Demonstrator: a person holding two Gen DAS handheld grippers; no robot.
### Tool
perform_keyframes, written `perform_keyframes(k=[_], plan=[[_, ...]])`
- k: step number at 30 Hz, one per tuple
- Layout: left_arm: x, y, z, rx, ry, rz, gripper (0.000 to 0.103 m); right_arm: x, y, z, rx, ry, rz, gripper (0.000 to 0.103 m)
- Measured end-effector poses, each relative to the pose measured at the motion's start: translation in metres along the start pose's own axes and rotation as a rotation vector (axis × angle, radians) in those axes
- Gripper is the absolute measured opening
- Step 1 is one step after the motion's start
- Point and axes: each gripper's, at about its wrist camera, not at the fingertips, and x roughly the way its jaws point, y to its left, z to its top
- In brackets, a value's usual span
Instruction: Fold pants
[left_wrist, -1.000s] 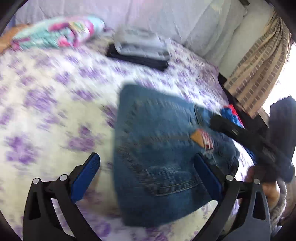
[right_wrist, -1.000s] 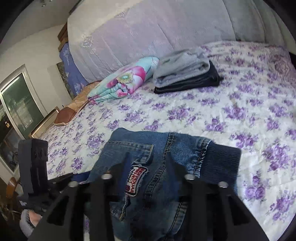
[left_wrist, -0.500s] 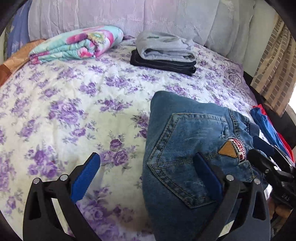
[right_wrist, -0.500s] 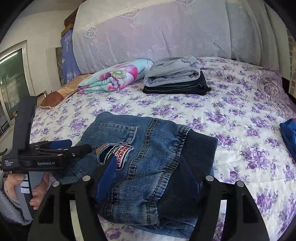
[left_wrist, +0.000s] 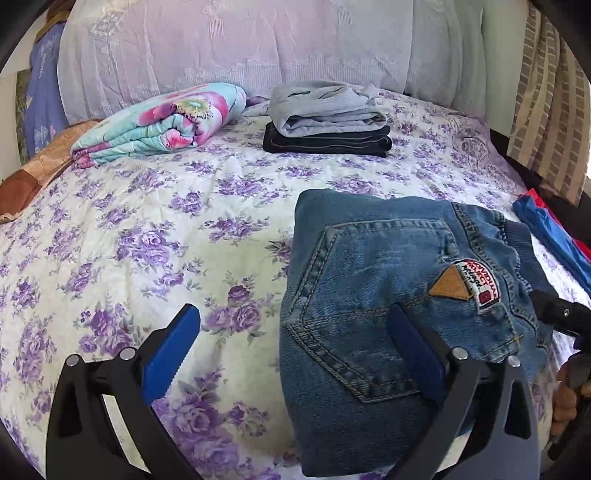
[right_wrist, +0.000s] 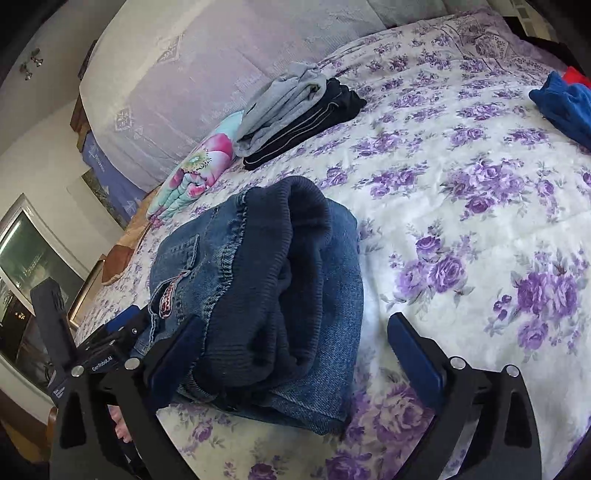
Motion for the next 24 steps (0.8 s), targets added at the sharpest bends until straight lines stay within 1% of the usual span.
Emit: perform_keyframes(k=[2, 4, 7, 10, 12, 14, 19, 24], plan=[[-0.006, 0.0, 0.002, -0.002, -0.008, -0.008, 0.098, -0.006, 0.0, -0.001, 0.028, -0.004, 0.023, 0.1], [-0.012, -0.001, 0.002, 0.003, -0.013, -0.014, 0.098, -0.015, -0.006, -0.001, 0.076, -0.012, 0.065, 0.1], [-0.015, 0.0, 0.003, -0.005, -0.005, -0.025, 0.098, -0.024, -0.013, 0.002, 0.115, -0.014, 0.072, 0.1], [-0.017, 0.003, 0.003, -0.032, 0.009, -0.059, 0.098, -0.026, -0.018, 0.001, 0.128, -0.008, 0.074, 0.1], [-0.017, 0.003, 0.004, -0.049, 0.027, -0.107, 0.098, -0.026, -0.021, 0.0, 0.143, -0.005, 0.096, 0.1], [-0.017, 0.0, 0.003, -0.047, 0.038, -0.13, 0.098, -0.026, -0.02, 0.0, 0.146, -0.003, 0.104, 0.1], [-0.018, -0.012, 0.002, 0.001, 0.028, -0.122, 0.098, -0.019, -0.019, 0.001, 0.135, 0.019, 0.11, 0.1], [-0.014, -0.013, 0.003, -0.001, 0.035, -0.134, 0.098, -0.009, -0.017, 0.007, 0.135, 0.037, 0.124, 0.1]])
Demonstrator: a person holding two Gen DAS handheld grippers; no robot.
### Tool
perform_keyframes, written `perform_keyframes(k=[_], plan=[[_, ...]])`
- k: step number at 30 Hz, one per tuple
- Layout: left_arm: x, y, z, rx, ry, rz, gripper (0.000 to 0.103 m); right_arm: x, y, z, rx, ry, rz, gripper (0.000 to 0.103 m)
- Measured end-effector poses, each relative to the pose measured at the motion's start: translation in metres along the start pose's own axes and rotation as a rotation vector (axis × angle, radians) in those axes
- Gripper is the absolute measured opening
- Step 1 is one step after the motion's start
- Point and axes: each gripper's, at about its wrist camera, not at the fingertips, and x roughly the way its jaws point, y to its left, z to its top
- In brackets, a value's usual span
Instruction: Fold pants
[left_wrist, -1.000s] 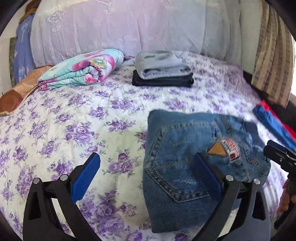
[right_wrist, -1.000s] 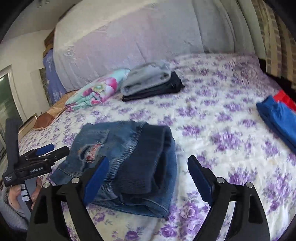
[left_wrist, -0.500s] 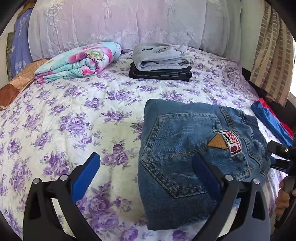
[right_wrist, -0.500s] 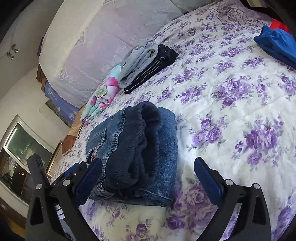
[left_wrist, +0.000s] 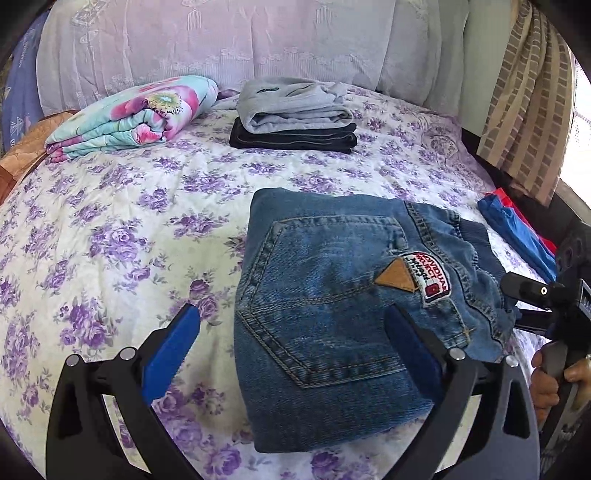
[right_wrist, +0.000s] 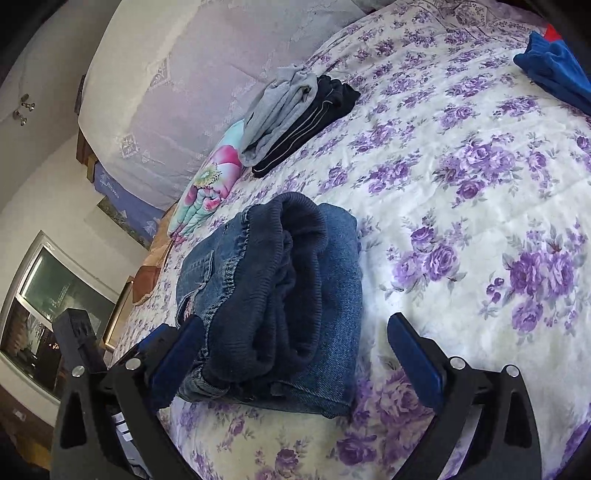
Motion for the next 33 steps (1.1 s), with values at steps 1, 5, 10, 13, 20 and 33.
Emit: perform_keyframes(k=[1, 5, 10, 13, 20, 33], plan=[[0.001, 0.001, 0.0, -0.004, 0.002, -0.005, 0.098, 0.001, 0.001, 0.001, -0.002, 0.003, 0.002, 0.1], [0.005, 0.002, 0.001, -0.015, 0.01, -0.019, 0.098, 0.008, 0.001, 0.003, 0.001, 0.013, 0.013, 0.1], [0.01, 0.003, 0.0, -0.029, 0.015, -0.036, 0.099, 0.015, 0.004, 0.003, -0.011, 0.025, 0.019, 0.1], [0.017, 0.008, 0.0, -0.054, 0.03, -0.079, 0.099, 0.02, 0.004, 0.004, -0.02, 0.025, 0.029, 0.1], [0.05, 0.042, -0.004, -0.259, 0.169, -0.364, 0.099, 0.031, 0.002, 0.009, -0.04, 0.038, 0.047, 0.1], [0.062, 0.024, 0.007, -0.148, 0.199, -0.452, 0.098, 0.04, 0.005, 0.013, -0.1, 0.075, 0.07, 0.096]])
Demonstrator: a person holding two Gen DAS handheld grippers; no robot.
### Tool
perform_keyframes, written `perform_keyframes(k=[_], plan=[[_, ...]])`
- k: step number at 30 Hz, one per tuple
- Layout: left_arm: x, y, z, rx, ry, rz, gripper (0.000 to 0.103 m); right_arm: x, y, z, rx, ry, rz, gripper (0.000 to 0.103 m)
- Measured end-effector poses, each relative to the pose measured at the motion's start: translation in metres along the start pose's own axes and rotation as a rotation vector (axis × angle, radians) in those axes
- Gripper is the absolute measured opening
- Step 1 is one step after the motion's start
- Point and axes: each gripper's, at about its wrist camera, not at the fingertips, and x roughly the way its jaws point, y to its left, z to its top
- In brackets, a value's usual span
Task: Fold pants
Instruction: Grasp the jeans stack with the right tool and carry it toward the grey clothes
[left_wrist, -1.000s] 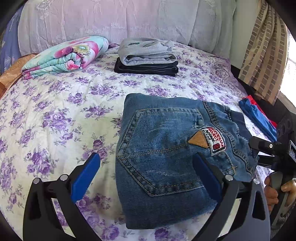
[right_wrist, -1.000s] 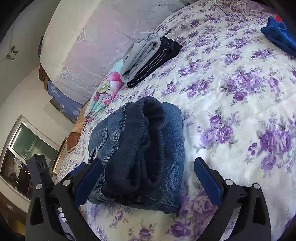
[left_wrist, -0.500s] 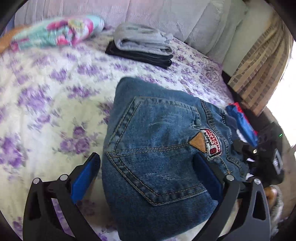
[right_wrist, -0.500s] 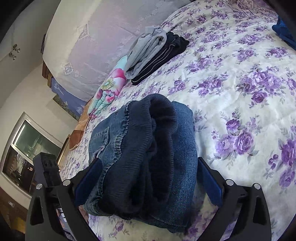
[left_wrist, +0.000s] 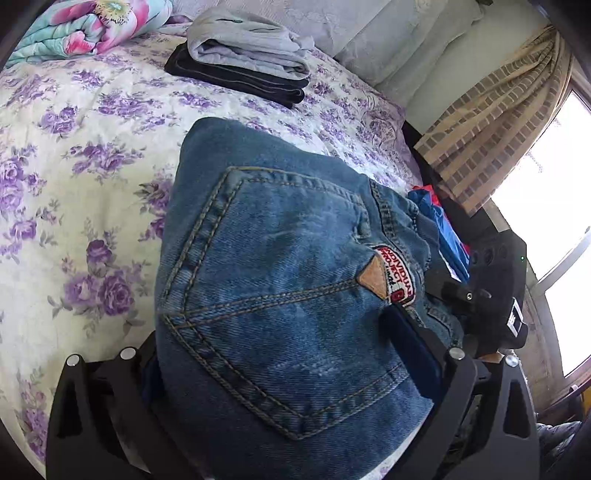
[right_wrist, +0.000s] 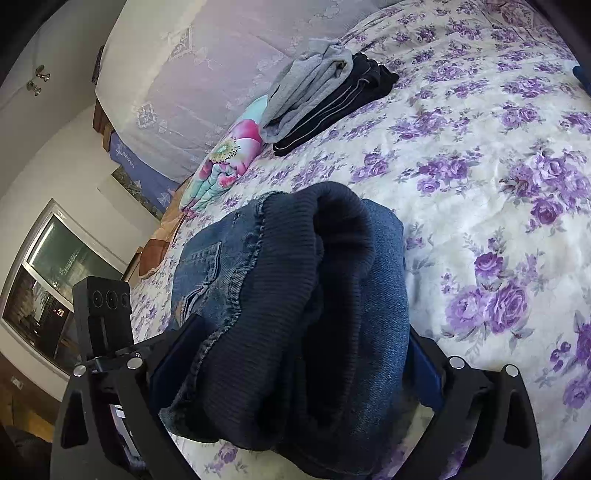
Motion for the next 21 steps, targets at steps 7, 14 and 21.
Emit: perform_keyframes(k=[7, 14, 21], plan=[[-0.004, -0.007, 0.002, 0.026, -0.011, 0.006, 0.088, -0.006, 0.001, -0.003, -0.015, -0.016, 0.009, 0.081], [-0.022, -0.025, 0.007, 0.108, -0.036, 0.071, 0.072, -0.017, 0.005, 0.004, -0.033, -0.024, 0.013, 0.061], [-0.013, -0.071, 0.058, 0.232, -0.056, 0.057, 0.066, -0.054, 0.0, 0.052, -0.06, -0.121, -0.039, 0.059]])
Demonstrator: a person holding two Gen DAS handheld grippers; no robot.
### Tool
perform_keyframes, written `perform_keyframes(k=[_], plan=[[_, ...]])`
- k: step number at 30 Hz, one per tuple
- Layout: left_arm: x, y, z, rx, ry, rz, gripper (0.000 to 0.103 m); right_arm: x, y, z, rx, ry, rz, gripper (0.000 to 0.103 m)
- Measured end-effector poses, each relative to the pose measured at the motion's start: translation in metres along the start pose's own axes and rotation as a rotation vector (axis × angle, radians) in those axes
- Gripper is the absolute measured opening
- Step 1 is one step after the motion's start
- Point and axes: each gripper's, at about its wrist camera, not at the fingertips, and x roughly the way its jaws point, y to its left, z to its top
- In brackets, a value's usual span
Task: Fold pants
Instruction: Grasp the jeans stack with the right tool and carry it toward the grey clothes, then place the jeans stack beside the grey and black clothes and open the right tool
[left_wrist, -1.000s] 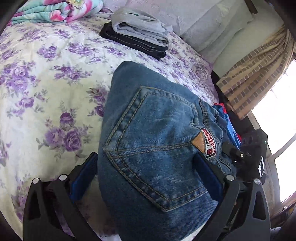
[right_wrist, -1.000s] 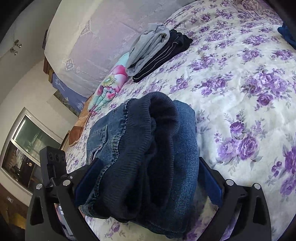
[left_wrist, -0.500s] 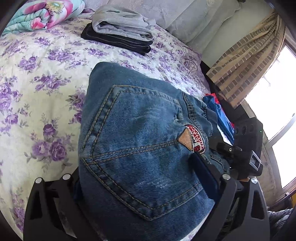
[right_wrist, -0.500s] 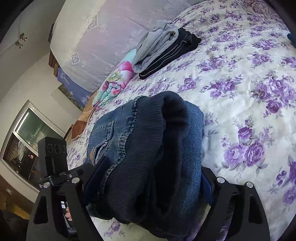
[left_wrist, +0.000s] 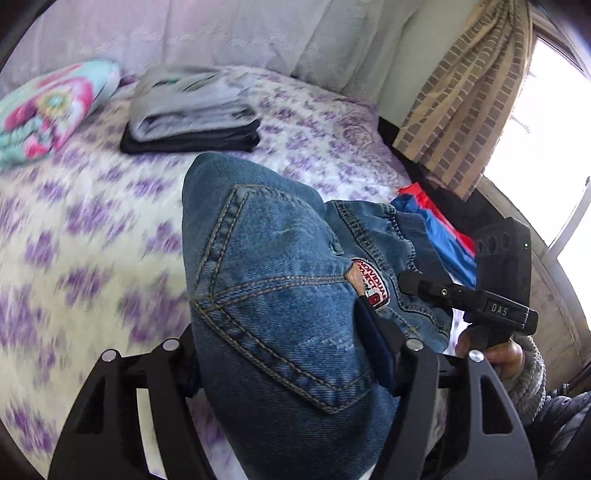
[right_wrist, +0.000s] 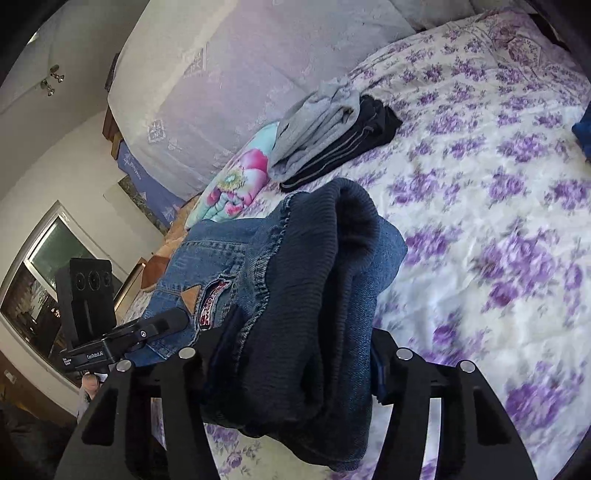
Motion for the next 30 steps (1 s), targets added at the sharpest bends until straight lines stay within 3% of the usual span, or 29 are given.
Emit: perform_keyframes(k=[8, 12, 16, 20, 23, 25, 26, 28, 30], plan=[[0.102, -0.05, 0.15, 0.111, -0.039, -0.056, 0.066, -0.015, -0.071, 0.146, -0.006, -0.139, -0.145, 0.059], [0.17, -0.056, 0.225, 0.125, -0.064, -0.05, 0.066, 0.006, -0.127, 0.227, -0.009, -0.178, -0.199, 0.059], [0.237, -0.05, 0.279, 0.128, -0.084, -0.014, 0.066, 0.042, -0.182, 0.281, -0.001, -0.178, -0.21, 0.059], [0.302, -0.025, 0.308, 0.091, -0.061, 0.004, 0.066, 0.089, -0.235, 0.308, 0.02, -0.145, -0.227, 0.059], [0.354, 0.005, 0.306, 0.03, -0.009, 0.034, 0.069, 0.129, -0.271, 0.307, 0.065, -0.071, -0.263, 0.059], [0.381, 0.004, 0.295, 0.092, 0.024, 0.134, 0.075, 0.155, -0.298, 0.294, 0.133, -0.016, -0.325, 0.064], [0.385, -0.009, 0.285, 0.185, -0.03, 0.209, 0.077, 0.153, -0.305, 0.289, 0.154, -0.06, -0.3, 0.074], [0.385, -0.02, 0.28, 0.233, -0.063, 0.273, 0.087, 0.149, -0.302, 0.288, 0.161, -0.057, -0.293, 0.077], [0.383, -0.015, 0.285, 0.2, -0.052, 0.288, 0.093, 0.146, -0.293, 0.289, 0.127, -0.065, -0.34, 0.083]])
